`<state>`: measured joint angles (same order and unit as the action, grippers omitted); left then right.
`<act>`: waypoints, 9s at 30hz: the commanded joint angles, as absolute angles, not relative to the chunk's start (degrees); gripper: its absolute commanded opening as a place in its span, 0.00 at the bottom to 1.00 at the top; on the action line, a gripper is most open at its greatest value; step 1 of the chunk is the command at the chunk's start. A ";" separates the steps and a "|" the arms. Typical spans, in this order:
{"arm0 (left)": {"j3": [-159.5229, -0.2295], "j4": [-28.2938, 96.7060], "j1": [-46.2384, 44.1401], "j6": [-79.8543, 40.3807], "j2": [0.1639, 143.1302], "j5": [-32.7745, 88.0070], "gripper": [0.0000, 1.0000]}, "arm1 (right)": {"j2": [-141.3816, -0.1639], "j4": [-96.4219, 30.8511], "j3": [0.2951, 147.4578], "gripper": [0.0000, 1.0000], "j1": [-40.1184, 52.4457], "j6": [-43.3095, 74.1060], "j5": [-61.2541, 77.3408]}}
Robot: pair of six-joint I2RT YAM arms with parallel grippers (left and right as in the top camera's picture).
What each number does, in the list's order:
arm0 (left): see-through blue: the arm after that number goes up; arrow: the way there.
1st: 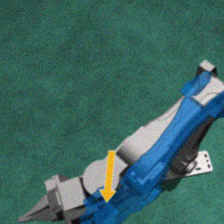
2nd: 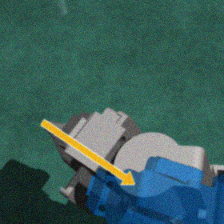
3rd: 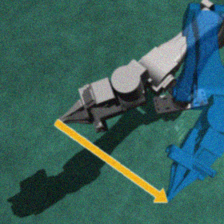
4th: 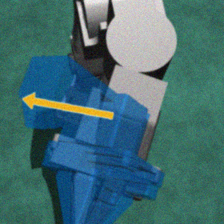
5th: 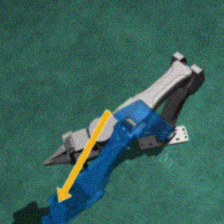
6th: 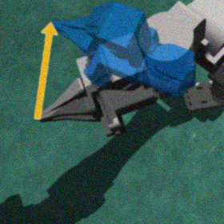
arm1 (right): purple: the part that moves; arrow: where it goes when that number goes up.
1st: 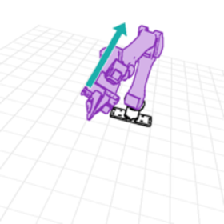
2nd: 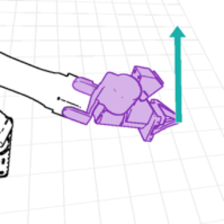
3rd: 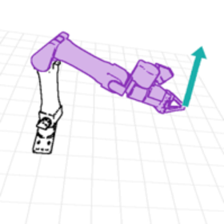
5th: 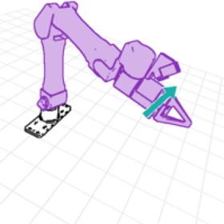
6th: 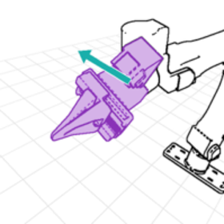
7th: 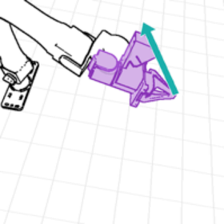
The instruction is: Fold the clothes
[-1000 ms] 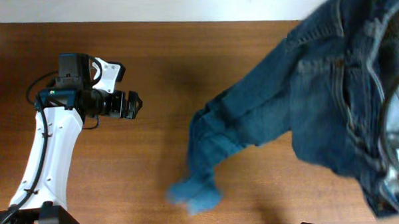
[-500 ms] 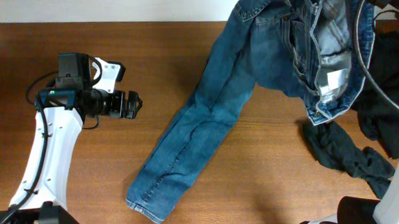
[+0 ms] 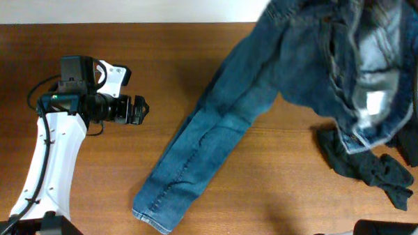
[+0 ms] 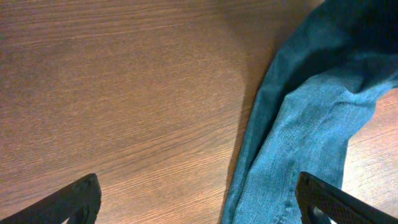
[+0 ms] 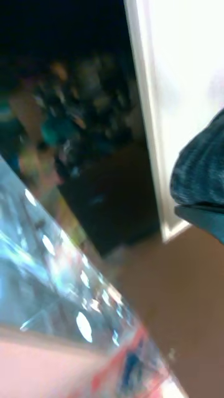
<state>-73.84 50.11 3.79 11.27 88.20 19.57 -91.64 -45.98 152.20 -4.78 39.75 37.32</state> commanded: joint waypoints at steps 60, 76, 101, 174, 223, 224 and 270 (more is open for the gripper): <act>-127.57 72.86 3.64 8.16 72.88 16.25 0.58 | -123.00 -58.54 157.47 0.81 48.49 9.67 -14.61; -127.37 90.87 -3.07 11.92 100.62 21.91 0.29 | -115.57 -94.00 157.40 0.78 12.86 21.52 -1.37; -80.97 51.11 -41.08 -0.45 112.81 -15.90 0.74 | -116.16 -97.32 157.25 0.92 9.72 16.73 0.69; -153.01 58.76 -3.86 5.45 93.27 -37.28 0.00 | -118.54 -27.83 86.41 0.16 50.70 10.13 16.32; -152.90 83.11 0.82 5.37 107.35 -17.15 0.99 | -127.66 -80.42 133.67 0.52 14.52 10.72 -5.54; -152.88 84.75 0.84 6.13 108.38 -14.74 0.95 | -127.66 -80.68 133.67 0.53 14.96 10.72 -5.21; -87.35 64.10 12.49 -8.03 103.20 -18.24 0.27 | -127.66 -88.27 133.69 0.61 15.68 7.73 1.06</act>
<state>-86.87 64.03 12.40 -8.67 101.49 -17.85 -128.53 -88.44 132.77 15.84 8.34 0.38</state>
